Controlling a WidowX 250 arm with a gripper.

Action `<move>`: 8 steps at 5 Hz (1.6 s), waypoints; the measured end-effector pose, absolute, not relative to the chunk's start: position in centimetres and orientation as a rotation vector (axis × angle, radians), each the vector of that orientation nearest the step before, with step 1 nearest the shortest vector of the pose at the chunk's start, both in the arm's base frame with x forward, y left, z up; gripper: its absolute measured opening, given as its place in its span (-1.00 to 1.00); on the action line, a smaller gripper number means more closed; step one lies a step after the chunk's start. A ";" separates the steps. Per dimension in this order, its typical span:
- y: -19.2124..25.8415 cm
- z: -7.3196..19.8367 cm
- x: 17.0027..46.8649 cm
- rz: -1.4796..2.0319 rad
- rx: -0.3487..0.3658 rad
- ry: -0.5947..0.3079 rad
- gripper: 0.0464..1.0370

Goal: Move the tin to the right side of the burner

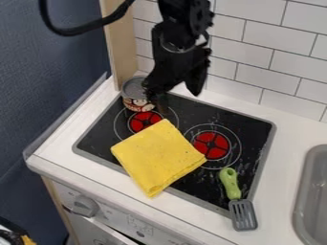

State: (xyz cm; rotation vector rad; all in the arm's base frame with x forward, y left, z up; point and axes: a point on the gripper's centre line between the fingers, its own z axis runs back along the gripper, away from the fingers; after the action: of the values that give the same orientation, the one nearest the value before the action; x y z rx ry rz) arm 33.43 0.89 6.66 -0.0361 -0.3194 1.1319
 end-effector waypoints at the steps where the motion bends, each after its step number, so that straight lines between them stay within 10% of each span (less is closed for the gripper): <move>1: 3.4 5.2 36.5 1.224 -0.028 -0.338 0.93; 4: 9.7 3.9 42.3 1.427 0.064 -0.445 0.93; 8: 14.3 2.8 40.8 1.515 0.249 -0.415 0.93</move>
State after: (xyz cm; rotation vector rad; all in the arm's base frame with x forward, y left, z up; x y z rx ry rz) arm 40.83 14.34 2.76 0.2492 -0.4146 1.5150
